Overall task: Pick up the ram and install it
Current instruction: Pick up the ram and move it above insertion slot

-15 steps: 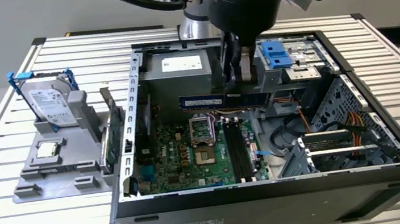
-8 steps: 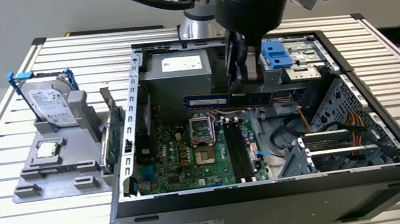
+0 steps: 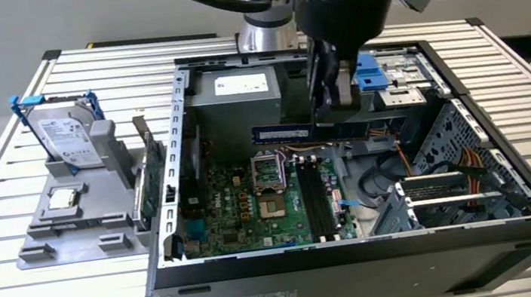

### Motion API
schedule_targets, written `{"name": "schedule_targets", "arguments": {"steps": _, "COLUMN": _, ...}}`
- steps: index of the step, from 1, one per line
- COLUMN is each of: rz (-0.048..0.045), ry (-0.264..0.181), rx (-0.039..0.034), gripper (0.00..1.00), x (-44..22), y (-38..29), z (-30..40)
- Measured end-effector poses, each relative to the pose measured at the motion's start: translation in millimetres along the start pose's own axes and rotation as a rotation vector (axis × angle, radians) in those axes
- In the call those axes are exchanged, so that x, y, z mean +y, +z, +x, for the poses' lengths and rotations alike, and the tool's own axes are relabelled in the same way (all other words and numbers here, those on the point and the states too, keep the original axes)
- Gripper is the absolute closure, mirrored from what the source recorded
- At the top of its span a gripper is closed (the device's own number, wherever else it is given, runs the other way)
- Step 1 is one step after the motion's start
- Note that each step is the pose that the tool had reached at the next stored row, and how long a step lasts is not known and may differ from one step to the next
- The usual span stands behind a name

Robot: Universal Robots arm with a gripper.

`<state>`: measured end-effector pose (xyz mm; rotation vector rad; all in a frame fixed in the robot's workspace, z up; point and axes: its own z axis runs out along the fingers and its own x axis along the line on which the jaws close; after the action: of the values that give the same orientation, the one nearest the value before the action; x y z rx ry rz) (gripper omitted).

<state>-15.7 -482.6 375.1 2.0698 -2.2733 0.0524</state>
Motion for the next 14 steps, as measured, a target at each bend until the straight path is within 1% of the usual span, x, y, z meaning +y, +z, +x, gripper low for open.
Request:
{"name": "schedule_targets", "arguments": {"steps": 7, "rz": 0.0000, "ry": 0.000, "rx": 0.0000, "gripper": 1.00, "x": -7.9, "y": -0.2, "z": -0.8}}
{"name": "schedule_targets", "arguments": {"steps": 14, "rz": 0.0000, "ry": 0.000, "rx": -0.0001, "gripper": 1.00, "x": -14.0, "y": -0.4, "z": -1.7}}
